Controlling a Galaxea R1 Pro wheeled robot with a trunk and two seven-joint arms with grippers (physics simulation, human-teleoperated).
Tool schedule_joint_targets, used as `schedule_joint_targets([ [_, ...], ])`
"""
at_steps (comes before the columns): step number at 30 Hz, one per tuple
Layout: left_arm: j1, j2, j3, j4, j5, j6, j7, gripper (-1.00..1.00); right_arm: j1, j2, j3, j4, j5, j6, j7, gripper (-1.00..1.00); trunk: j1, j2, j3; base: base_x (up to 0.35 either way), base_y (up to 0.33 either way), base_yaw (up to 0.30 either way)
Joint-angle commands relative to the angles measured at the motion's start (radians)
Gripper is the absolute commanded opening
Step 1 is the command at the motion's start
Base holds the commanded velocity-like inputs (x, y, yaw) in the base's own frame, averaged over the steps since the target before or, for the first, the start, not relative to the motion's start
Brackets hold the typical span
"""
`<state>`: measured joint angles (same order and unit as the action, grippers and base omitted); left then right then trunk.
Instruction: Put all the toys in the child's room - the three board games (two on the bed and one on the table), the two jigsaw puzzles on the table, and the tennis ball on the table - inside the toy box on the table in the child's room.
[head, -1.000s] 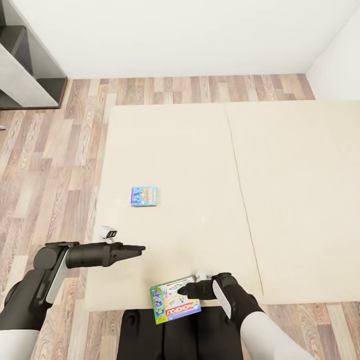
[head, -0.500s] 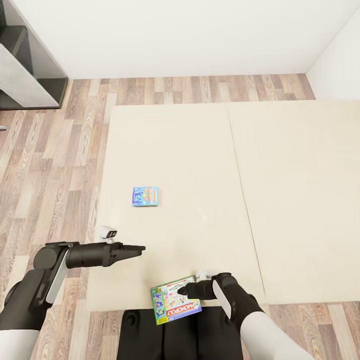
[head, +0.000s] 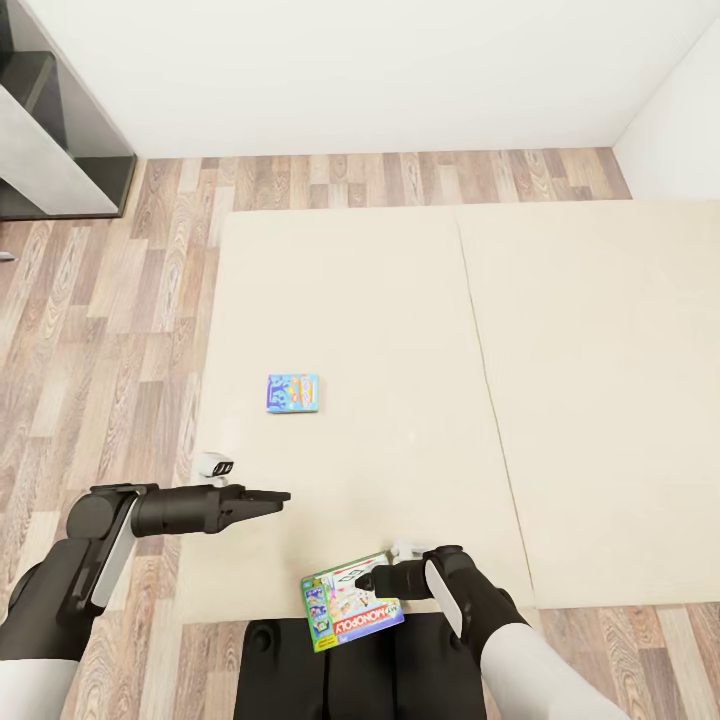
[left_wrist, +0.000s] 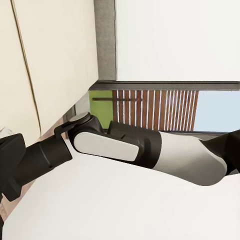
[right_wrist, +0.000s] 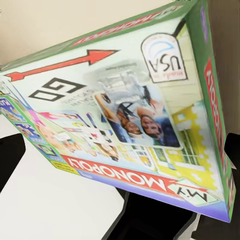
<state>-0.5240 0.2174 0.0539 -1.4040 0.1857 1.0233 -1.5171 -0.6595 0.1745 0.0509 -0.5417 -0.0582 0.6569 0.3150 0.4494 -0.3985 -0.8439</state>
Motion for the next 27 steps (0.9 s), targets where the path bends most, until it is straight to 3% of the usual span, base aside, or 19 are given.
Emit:
schedule_joint_targets([
  [1, 0.0, 0.0, 0.0, 0.0, 0.001, 0.011, -0.003, 1.0, 0.0, 0.0, 0.001, -0.001, -0.006, 0.006, -0.002, 1.0, 0.001, -0.002, -0.001, 0.0, 0.064, 0.0],
  [27, 0.0, 0.0, 0.0, 0.0, 0.001, 0.011, -0.003, 1.0, 0.0, 0.0, 0.001, -0.001, -0.006, 0.006, -0.002, 1.0, 0.001, -0.002, -0.001, -0.01, 0.025, 0.0],
])
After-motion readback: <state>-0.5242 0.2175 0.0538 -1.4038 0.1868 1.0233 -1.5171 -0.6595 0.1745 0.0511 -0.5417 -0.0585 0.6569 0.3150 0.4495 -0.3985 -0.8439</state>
